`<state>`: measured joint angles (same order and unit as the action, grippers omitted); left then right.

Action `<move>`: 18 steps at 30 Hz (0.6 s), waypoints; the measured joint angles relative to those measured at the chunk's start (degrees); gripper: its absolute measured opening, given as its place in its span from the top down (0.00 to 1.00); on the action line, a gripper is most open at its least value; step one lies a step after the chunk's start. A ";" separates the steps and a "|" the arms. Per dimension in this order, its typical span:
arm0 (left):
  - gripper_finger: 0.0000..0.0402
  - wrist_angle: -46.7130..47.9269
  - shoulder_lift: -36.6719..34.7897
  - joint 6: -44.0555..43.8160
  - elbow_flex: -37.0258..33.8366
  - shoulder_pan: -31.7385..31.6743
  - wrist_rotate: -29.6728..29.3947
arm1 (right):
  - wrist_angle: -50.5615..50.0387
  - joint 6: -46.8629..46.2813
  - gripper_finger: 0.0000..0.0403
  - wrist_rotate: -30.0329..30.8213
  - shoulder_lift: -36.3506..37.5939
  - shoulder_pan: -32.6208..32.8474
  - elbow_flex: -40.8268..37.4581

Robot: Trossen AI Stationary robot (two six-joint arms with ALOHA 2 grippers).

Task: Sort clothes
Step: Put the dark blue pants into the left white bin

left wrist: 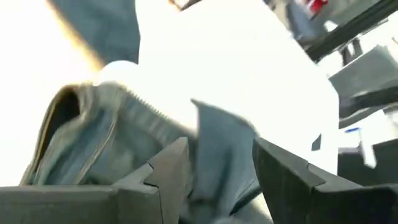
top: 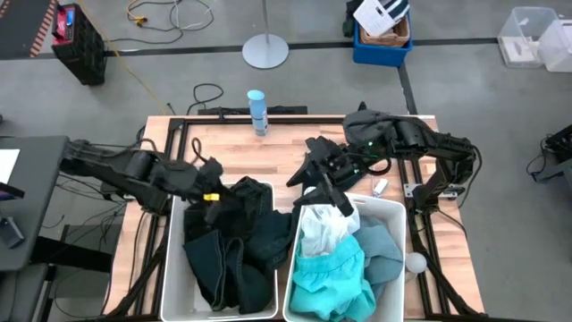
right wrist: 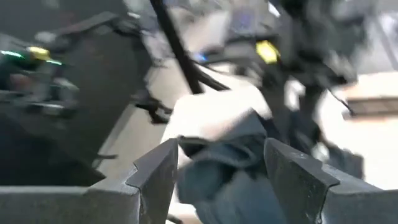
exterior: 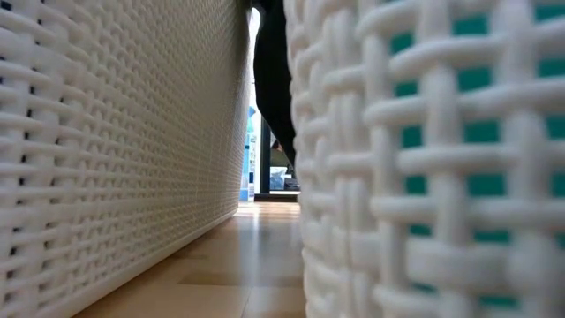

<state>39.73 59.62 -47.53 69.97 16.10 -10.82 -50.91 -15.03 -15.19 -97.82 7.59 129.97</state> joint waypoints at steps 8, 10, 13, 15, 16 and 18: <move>0.58 -1.48 2.61 3.04 5.45 0.00 -3.31 | -18.06 -15.89 0.36 13.82 -0.02 -7.27 0.00; 0.58 -2.97 2.93 3.43 5.49 0.02 -3.49 | -22.55 -19.60 0.36 16.19 -0.02 -9.68 0.00; 0.58 -5.29 3.10 4.25 5.51 0.02 -3.57 | -28.13 -22.73 0.36 17.05 -0.02 -13.51 -0.41; 0.58 -6.40 3.07 4.97 5.51 0.04 -3.59 | -30.64 -23.17 0.36 17.37 -0.02 -16.16 -1.18; 0.58 -6.75 3.05 5.45 5.51 0.04 -3.61 | -31.66 -22.48 0.36 17.57 -0.02 -17.46 -1.62; 0.58 -6.92 3.05 6.23 5.51 0.04 -3.64 | -32.90 -19.78 0.36 17.76 0.05 -19.74 -3.57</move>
<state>32.81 62.67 -41.30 75.48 16.14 -14.46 -83.81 -34.81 2.57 -97.78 -12.15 126.40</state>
